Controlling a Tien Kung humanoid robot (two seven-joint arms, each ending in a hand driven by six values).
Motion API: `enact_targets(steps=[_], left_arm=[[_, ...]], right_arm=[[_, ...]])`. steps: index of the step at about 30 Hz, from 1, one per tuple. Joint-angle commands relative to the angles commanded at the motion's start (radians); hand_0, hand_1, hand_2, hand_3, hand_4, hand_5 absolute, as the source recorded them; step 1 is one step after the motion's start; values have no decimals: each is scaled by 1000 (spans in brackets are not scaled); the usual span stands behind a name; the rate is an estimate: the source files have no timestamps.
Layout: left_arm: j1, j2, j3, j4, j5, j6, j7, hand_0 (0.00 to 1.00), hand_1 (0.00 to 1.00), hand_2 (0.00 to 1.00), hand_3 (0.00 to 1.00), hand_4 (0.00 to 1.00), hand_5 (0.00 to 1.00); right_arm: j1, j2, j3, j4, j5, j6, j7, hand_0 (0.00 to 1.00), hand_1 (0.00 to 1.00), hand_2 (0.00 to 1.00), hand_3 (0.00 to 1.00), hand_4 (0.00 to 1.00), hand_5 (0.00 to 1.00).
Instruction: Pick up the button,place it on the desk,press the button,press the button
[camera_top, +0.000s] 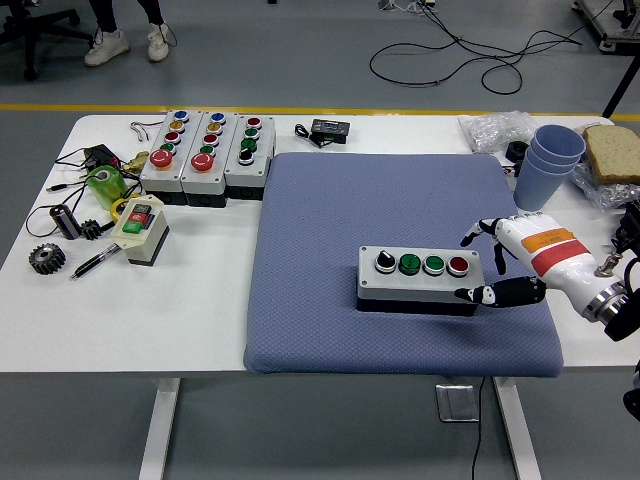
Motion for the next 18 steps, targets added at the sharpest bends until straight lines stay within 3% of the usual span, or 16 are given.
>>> enact_targets(steps=[18], left_arm=[[0,0,10,0,-20,1,-1,597,636,676,547,356,699]], right_arm=[[-2,9,-27,-31,3,15,-5,80,2,203,601,935,494]])
